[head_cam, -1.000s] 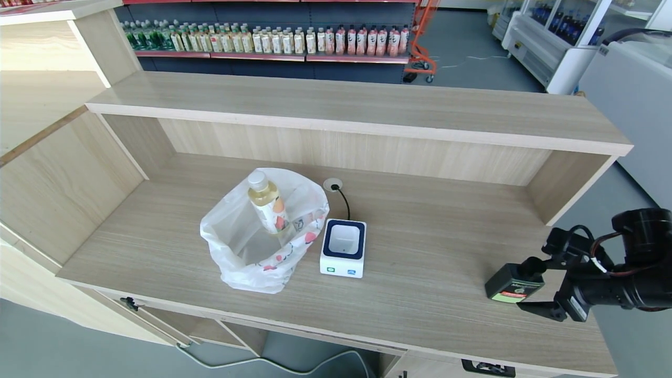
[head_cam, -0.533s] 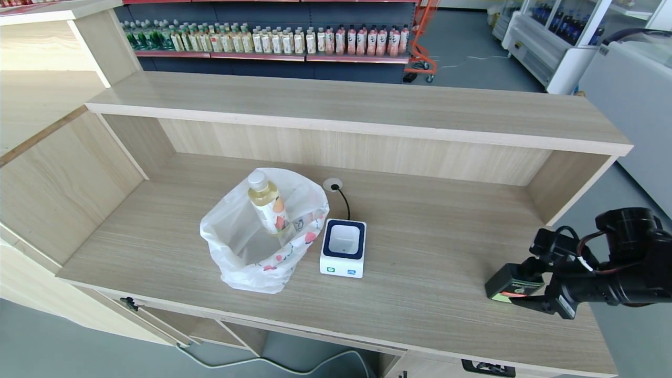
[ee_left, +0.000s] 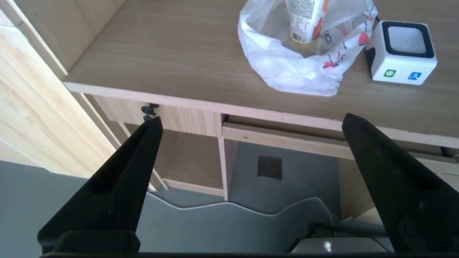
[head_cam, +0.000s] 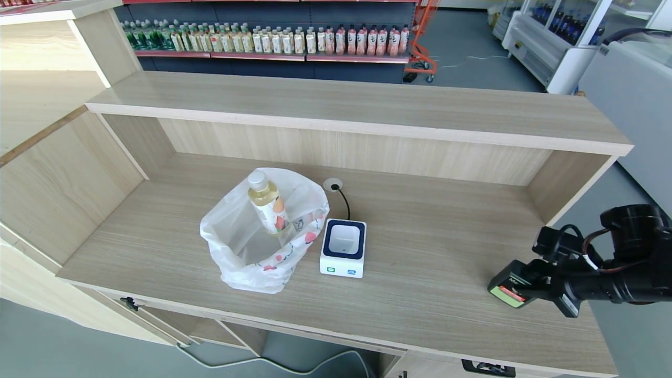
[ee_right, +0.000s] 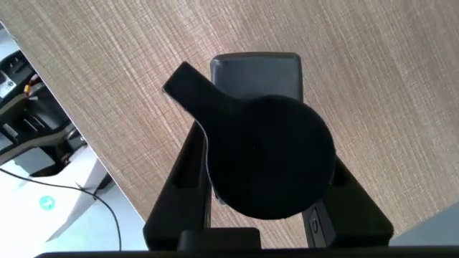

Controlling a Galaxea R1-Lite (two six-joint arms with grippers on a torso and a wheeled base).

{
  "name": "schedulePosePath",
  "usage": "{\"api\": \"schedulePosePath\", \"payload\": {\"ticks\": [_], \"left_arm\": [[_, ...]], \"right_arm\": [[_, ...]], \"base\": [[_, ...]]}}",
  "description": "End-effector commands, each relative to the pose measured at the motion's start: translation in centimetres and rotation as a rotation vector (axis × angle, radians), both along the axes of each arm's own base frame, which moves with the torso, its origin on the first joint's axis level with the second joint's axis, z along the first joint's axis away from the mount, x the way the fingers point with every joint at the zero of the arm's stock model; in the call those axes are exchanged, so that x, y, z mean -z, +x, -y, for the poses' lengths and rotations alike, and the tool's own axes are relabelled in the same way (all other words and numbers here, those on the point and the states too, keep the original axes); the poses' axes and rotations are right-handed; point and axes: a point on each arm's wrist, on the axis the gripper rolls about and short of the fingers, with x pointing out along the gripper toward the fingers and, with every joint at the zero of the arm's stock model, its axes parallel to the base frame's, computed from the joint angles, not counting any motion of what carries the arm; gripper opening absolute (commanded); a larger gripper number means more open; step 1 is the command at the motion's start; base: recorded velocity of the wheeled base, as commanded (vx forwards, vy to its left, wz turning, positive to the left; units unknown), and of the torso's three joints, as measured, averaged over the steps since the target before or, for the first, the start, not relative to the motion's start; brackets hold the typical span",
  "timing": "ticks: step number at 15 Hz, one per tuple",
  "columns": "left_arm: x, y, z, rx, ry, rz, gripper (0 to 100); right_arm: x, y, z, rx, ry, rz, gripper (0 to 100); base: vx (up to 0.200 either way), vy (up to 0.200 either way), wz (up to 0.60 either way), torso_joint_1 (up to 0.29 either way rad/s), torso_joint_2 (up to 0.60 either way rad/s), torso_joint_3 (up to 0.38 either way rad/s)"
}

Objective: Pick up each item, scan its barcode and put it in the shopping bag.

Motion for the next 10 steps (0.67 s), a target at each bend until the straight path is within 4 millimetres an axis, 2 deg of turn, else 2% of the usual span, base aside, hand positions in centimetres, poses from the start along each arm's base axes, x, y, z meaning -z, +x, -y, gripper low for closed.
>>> {"api": "schedulePosePath", "payload": {"ticks": [1, 3, 4, 5, 6, 7, 8, 10], "left_arm": [[0.0, 0.0, 0.0, 0.000, 0.000, 0.001, 100], [0.0, 0.0, 0.0, 0.000, 0.000, 0.003, 100], [0.0, 0.0, 0.0, 0.000, 0.000, 0.003, 100], [0.0, 0.0, 0.0, 0.000, 0.000, 0.000, 100], [0.0, 0.0, 0.0, 0.000, 0.000, 0.000, 100], [0.0, 0.0, 0.0, 0.000, 0.000, 0.001, 100], [0.0, 0.0, 0.0, 0.002, 0.000, 0.001, 100], [0.0, 0.0, 0.0, 0.000, 0.000, 0.001, 100]], "right_arm": [[-3.4, -1.3, 0.4, 0.041, -0.053, 0.121, 0], [-6.7, -4.7, 0.8, 0.105, -0.099, 0.260, 0], [-7.5, -5.5, 1.0, 0.118, -0.110, 0.303, 0], [-9.9, -8.1, 1.0, 0.141, -0.170, 0.466, 0], [-11.0, -9.2, 1.0, 0.147, -0.210, 0.552, 0], [-12.8, -10.1, 0.6, 0.107, -0.263, 0.706, 0], [-13.5, -10.2, 0.2, 0.042, -0.280, 0.797, 0], [-15.7, -10.8, -2.2, -0.316, -0.387, 1.154, 0]], "base": [[0.000, 0.000, 0.00, 0.000, 0.00, 0.000], [0.000, 0.000, 0.00, 0.000, 0.00, 0.000], [0.000, 0.000, 0.00, 0.000, 0.00, 0.000], [0.000, 0.000, 0.00, 0.000, 0.00, 0.000], [0.000, 0.000, 0.00, 0.000, 0.00, 0.000], [0.000, 0.000, 0.00, 0.000, 0.00, 0.000], [0.000, 0.000, 0.00, 0.000, 0.00, 0.000], [0.000, 0.000, 0.00, 0.000, 0.00, 0.000]]}}
